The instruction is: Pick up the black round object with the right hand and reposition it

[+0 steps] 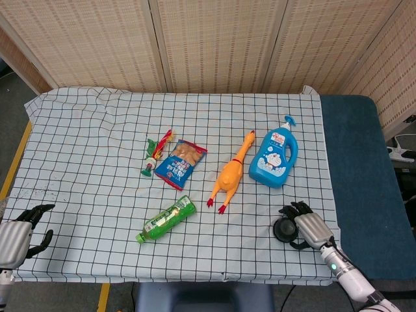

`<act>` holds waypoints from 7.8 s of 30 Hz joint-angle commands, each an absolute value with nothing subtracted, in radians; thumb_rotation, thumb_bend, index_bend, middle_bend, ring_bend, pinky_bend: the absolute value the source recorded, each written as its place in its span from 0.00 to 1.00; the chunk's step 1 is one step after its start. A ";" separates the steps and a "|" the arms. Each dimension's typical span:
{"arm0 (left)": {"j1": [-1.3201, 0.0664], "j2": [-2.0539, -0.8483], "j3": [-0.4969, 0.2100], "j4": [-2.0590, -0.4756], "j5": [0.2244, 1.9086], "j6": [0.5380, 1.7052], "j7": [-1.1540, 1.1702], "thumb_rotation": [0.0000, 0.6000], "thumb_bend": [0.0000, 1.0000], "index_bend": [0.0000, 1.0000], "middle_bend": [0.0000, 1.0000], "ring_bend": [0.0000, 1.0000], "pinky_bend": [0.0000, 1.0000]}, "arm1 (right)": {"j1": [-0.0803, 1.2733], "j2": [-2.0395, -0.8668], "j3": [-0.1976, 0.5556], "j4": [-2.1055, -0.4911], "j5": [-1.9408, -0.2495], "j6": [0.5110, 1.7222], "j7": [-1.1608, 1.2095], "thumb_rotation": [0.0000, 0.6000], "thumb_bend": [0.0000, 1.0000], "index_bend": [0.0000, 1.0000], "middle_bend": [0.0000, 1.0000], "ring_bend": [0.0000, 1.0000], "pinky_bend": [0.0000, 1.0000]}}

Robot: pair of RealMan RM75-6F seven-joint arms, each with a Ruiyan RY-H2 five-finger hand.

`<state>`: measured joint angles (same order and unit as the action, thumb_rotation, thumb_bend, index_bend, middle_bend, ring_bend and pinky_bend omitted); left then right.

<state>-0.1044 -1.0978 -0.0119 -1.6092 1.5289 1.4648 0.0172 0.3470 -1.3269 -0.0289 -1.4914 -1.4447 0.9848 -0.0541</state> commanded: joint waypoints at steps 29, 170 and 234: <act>-0.105 -1.098 -0.012 -1.612 1.531 1.462 0.020 1.00 0.43 0.22 0.26 0.32 0.63 | 0.358 -1.316 -0.045 -1.513 -1.383 0.962 -0.135 1.00 0.10 0.26 0.21 0.05 0.10; -0.119 -1.105 -0.005 -1.617 1.519 1.429 0.049 1.00 0.43 0.22 0.26 0.32 0.63 | 0.300 -1.178 0.008 -1.599 -1.627 1.294 0.239 1.00 0.10 0.55 0.45 0.31 0.35; -0.124 -1.106 0.000 -1.622 1.511 1.410 0.066 1.00 0.43 0.22 0.26 0.32 0.63 | 0.305 -1.305 0.038 -1.367 -1.350 1.087 -0.012 1.00 0.10 0.25 0.16 0.04 0.31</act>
